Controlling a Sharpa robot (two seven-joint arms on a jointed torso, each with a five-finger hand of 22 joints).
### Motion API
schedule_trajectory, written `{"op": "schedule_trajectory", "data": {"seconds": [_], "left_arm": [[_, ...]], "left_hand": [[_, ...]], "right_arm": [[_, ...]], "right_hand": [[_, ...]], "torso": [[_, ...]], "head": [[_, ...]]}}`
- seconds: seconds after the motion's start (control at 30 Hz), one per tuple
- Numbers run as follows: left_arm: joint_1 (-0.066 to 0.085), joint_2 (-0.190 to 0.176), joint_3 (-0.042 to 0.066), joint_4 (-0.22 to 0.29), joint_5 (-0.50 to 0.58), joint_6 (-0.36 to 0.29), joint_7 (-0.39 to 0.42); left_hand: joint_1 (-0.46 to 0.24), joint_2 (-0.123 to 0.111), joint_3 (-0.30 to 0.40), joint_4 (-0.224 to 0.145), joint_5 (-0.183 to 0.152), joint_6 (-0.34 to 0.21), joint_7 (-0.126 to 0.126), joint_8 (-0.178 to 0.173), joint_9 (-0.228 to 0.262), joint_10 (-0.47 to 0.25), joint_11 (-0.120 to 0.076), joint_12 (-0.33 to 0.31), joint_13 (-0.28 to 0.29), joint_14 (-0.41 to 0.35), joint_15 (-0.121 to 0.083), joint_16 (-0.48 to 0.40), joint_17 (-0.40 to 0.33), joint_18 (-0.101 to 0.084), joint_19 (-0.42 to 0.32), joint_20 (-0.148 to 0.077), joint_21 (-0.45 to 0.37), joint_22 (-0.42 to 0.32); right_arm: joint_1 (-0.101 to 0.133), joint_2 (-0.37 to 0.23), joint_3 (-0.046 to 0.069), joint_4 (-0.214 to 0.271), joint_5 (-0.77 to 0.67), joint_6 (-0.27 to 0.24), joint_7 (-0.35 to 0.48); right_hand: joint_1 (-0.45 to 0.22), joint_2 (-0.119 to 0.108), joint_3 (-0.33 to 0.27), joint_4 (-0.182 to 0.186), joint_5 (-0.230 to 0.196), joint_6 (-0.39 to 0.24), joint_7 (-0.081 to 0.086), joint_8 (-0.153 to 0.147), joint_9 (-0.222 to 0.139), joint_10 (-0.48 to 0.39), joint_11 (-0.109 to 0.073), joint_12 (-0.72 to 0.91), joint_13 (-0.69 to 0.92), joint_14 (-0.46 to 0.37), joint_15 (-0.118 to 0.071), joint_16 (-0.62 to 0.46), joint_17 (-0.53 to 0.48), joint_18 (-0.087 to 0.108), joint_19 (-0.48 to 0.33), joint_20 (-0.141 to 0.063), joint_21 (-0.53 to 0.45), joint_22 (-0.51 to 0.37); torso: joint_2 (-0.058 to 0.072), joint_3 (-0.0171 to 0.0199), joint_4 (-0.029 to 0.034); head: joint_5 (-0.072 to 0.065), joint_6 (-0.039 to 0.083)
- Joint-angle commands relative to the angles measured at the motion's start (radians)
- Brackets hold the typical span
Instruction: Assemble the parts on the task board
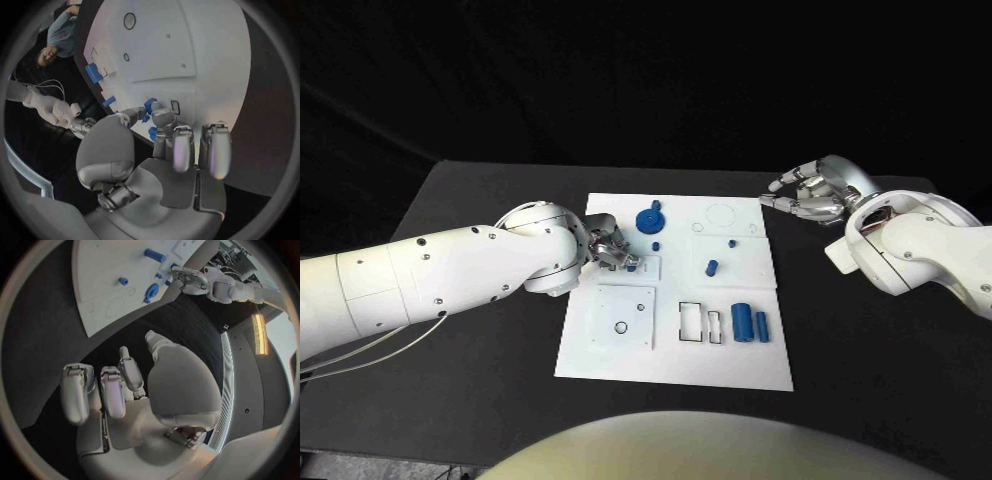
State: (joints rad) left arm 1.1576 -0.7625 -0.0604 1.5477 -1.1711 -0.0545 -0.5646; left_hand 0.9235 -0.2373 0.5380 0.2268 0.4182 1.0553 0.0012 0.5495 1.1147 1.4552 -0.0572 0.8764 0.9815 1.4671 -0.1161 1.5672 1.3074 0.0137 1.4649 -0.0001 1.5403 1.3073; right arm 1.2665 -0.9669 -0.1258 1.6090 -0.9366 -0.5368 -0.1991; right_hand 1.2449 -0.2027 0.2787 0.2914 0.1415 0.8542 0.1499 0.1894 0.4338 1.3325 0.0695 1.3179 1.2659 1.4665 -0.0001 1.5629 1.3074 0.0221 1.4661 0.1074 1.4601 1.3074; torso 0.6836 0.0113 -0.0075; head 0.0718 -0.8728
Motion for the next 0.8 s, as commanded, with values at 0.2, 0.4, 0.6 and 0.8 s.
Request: {"op": "schedule_trajectory", "data": {"seconds": [0.2,0.4,0.6,0.8], "left_arm": [[-0.007,-0.004,-0.003,0.005,0.014,0.025,-0.022],[-0.007,-0.007,0.001,0.009,0.020,0.022,-0.022],[-0.007,-0.011,0.010,0.017,0.023,0.020,-0.023],[-0.007,-0.017,0.019,0.027,0.029,0.021,-0.025]], "left_hand": [[0.026,0.005,-0.051,0.025,0.061,0.005,-0.001,0.007,0.008,0.007,-0.001,0.012,0.005,0.104,-0.006,0.004,0.263,-0.007,0.088,-0.007,0.008,0.247],[0.028,0.004,-0.061,0.031,0.061,0.006,-0.001,0.009,0.009,0.008,-0.001,0.013,0.007,0.104,-0.006,0.004,0.263,-0.007,0.088,-0.007,0.008,0.247],[0.029,0.005,-0.062,0.031,0.062,0.006,-0.002,0.009,0.010,0.008,-0.002,0.014,0.007,0.104,-0.006,0.004,0.263,-0.007,0.088,-0.007,0.007,0.247],[0.030,0.004,-0.067,0.034,0.062,0.007,-0.002,0.010,0.011,0.008,-0.002,0.015,0.007,0.104,-0.006,0.004,0.263,-0.007,0.088,-0.007,0.007,0.247]], "right_arm": [[-0.001,-0.001,0.000,0.001,-0.004,-0.001,0.005],[-0.001,-0.001,0.000,0.001,-0.004,-0.001,0.006],[-0.001,-0.001,0.000,0.001,-0.004,-0.002,0.007],[-0.001,-0.001,0.000,-0.001,-0.004,-0.004,0.006]], "right_hand": [[-0.016,-0.001,-0.010,0.000,-0.008,-0.001,-0.002,0.006,0.001,-0.003,-0.002,-0.004,-0.001,0.097,-0.001,-0.004,0.236,0.011,0.026,0.000,-0.008,0.194],[-0.020,-0.002,-0.014,0.000,-0.009,-0.001,-0.002,0.007,0.001,-0.003,-0.001,-0.004,-0.001,0.097,-0.001,-0.004,0.236,0.011,0.026,0.000,-0.008,0.193],[-0.022,-0.002,-0.015,0.000,-0.010,-0.002,-0.002,0.007,0.002,-0.003,-0.001,-0.004,-0.001,0.097,-0.001,-0.004,0.236,0.011,0.026,0.000,-0.008,0.194],[-0.024,-0.001,-0.017,0.000,-0.010,-0.002,-0.002,0.007,0.002,-0.002,-0.002,-0.003,0.000,0.097,-0.001,-0.004,0.236,0.011,0.026,0.000,-0.009,0.193]], "torso": [[0.001,-0.0006,-0.0005],[0.000,0.0005,0.0001],[0.000,0.0001,0.0003],[-0.001,0.0010,0.0003]], "head": [[0.000,0.000],[-0.001,0.000],[0.000,0.000],[0.001,0.000]]}}
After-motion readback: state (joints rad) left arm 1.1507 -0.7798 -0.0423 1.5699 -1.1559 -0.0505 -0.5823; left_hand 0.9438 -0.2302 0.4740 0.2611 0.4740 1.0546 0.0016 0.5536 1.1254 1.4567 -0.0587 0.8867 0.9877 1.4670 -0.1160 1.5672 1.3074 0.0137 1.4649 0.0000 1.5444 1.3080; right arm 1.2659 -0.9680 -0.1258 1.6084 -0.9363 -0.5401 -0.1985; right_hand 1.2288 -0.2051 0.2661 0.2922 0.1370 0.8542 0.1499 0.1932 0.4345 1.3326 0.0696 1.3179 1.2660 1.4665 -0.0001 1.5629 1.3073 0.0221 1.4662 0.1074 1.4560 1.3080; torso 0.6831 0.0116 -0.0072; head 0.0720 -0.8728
